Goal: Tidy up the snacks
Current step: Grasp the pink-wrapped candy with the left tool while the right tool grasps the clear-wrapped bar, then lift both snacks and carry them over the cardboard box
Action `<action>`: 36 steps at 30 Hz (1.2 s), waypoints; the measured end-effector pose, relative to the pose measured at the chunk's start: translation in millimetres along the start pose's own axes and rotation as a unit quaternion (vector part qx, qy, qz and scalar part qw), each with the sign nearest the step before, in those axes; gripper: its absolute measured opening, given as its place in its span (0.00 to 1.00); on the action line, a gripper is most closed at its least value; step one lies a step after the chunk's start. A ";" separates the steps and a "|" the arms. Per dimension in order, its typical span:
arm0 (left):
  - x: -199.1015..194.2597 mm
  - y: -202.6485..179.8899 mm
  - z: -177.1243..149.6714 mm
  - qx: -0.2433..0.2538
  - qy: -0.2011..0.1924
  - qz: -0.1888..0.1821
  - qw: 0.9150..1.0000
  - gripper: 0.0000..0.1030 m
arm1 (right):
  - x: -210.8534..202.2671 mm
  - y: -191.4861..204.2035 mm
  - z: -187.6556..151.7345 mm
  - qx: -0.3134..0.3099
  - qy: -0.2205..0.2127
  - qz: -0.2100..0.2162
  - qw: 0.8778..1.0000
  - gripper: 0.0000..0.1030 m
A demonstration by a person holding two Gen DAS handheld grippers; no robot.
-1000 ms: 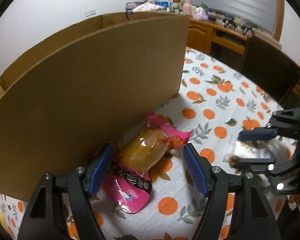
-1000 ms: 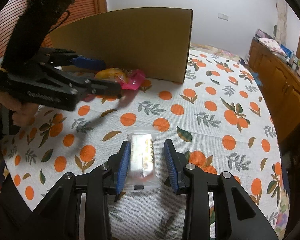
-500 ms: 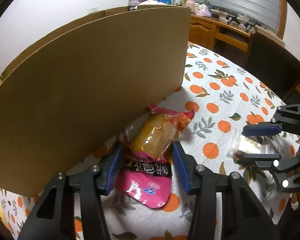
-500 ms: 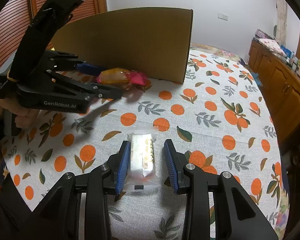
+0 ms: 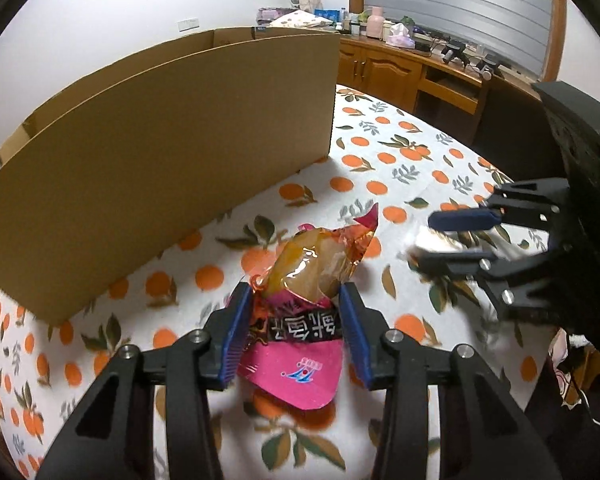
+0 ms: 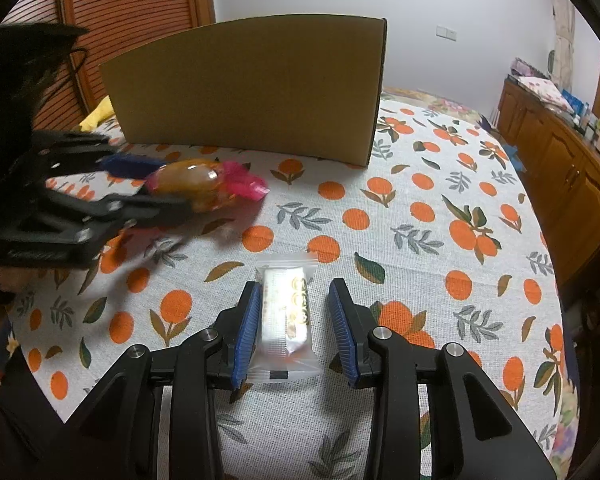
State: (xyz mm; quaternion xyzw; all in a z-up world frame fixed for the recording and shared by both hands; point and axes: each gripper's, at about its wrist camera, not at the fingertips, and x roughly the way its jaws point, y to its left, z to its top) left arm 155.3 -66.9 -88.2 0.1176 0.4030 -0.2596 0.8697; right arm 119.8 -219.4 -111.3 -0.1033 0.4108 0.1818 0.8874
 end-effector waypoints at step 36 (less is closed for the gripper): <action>7.8 -6.3 13.2 0.021 -0.003 0.010 1.000 0.38 | 0.3 -0.6 0.3 0.001 -0.001 0.003 1.000 0.34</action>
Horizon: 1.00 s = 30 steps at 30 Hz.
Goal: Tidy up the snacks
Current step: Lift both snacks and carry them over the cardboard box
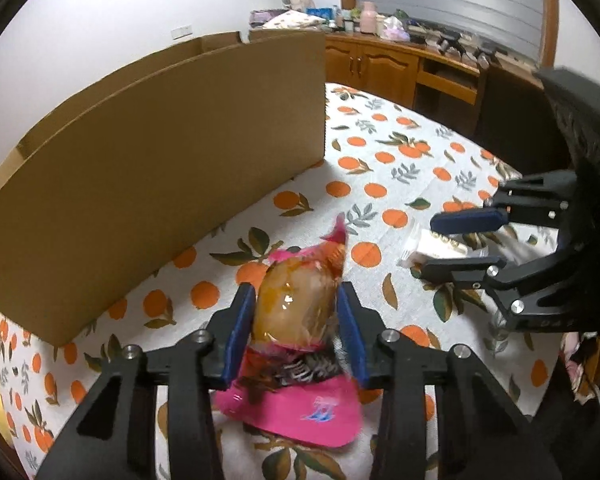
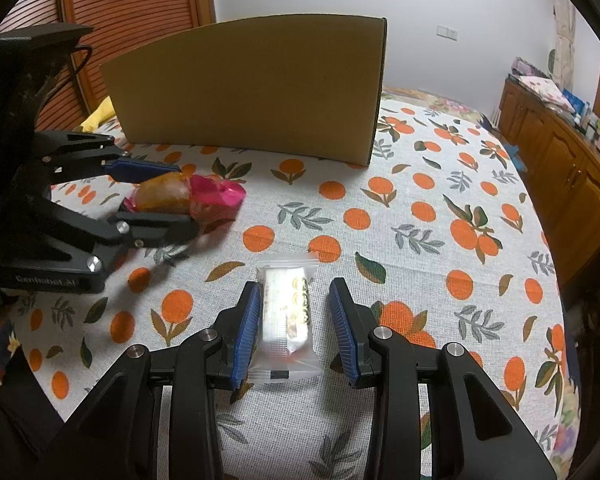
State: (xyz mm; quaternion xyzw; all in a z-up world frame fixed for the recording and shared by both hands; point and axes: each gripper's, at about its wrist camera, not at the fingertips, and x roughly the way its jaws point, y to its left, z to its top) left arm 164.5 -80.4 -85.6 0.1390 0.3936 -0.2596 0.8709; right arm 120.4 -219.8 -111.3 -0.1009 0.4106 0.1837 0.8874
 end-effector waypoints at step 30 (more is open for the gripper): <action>-101.8 14.5 33.5 -0.022 -0.127 0.024 0.991 0.37 | -57.8 -0.5 49.3 -0.011 -0.087 -0.004 0.996 0.19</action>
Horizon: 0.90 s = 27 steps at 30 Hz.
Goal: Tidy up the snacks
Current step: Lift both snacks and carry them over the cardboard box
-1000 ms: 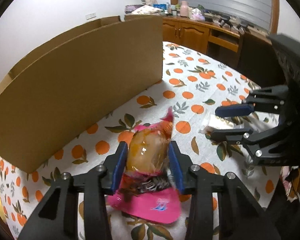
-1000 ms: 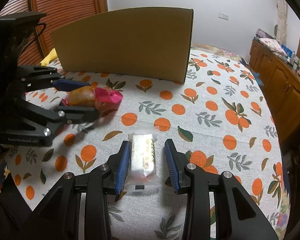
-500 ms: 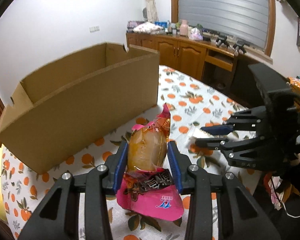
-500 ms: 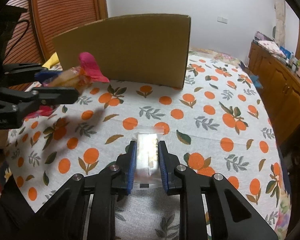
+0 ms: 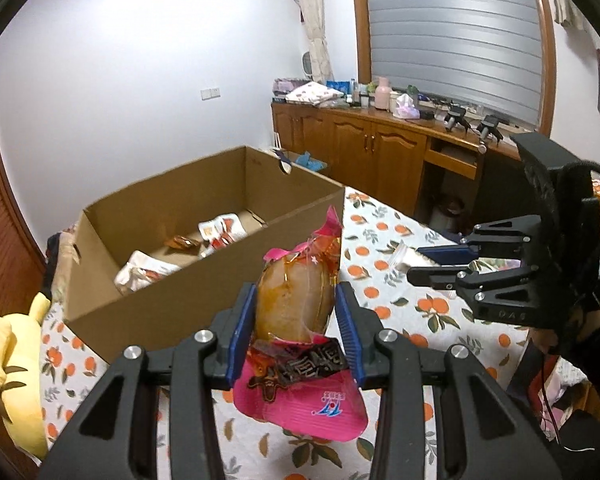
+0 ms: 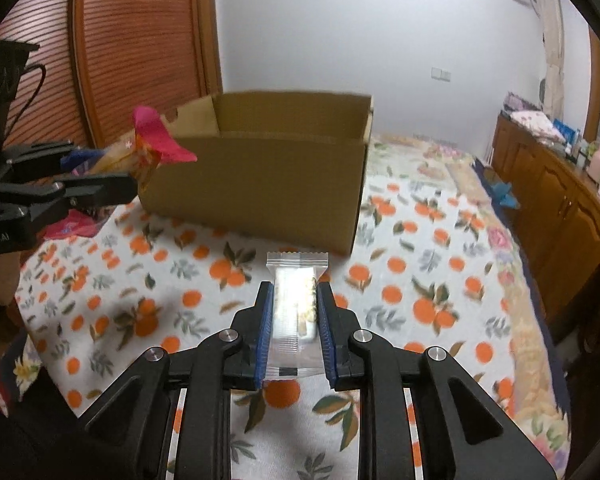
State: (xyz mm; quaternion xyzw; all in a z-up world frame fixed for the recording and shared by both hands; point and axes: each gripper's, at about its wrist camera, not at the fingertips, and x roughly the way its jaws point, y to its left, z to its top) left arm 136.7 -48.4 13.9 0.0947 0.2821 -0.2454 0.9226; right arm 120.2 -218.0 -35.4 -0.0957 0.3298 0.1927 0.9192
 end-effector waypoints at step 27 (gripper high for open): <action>47.1 109.3 54.1 -0.056 -0.004 0.072 0.996 0.37 | 57.8 5.5 132.2 -0.059 -0.057 0.054 0.995 0.19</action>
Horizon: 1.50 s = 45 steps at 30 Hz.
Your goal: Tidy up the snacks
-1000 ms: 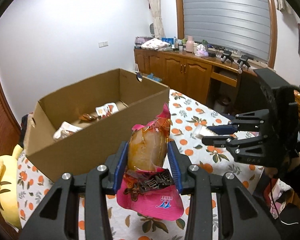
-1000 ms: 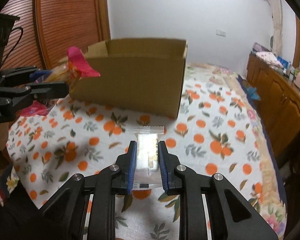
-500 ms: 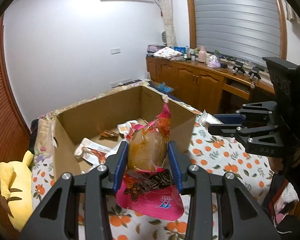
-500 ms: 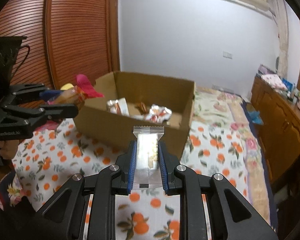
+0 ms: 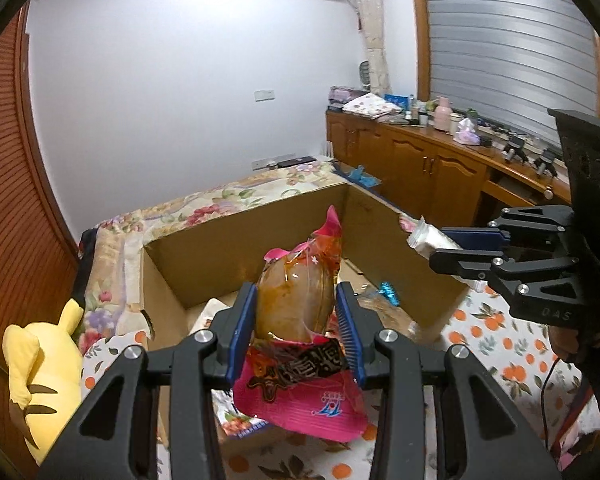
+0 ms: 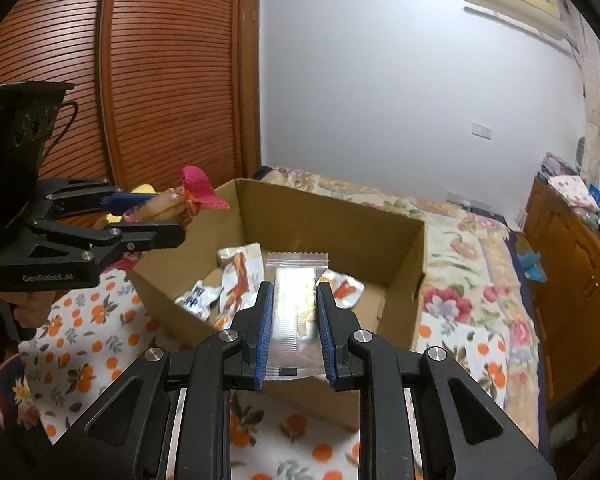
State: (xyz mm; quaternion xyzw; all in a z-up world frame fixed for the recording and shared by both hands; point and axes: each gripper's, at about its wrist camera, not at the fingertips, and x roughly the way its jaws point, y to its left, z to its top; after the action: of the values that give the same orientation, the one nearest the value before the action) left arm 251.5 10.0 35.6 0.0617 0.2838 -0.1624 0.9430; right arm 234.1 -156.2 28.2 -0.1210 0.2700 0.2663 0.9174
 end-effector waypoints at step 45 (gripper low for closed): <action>-33.6 -3.1 -42.6 -0.067 -0.019 0.071 0.995 0.94 | -10.7 20.5 -23.8 0.063 -0.013 -0.036 0.997 0.62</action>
State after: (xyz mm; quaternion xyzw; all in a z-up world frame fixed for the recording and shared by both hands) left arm 202.1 25.1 18.7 0.0149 0.2712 -0.0769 0.9593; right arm 204.9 -152.5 12.9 -0.0694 0.2699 0.2173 0.9355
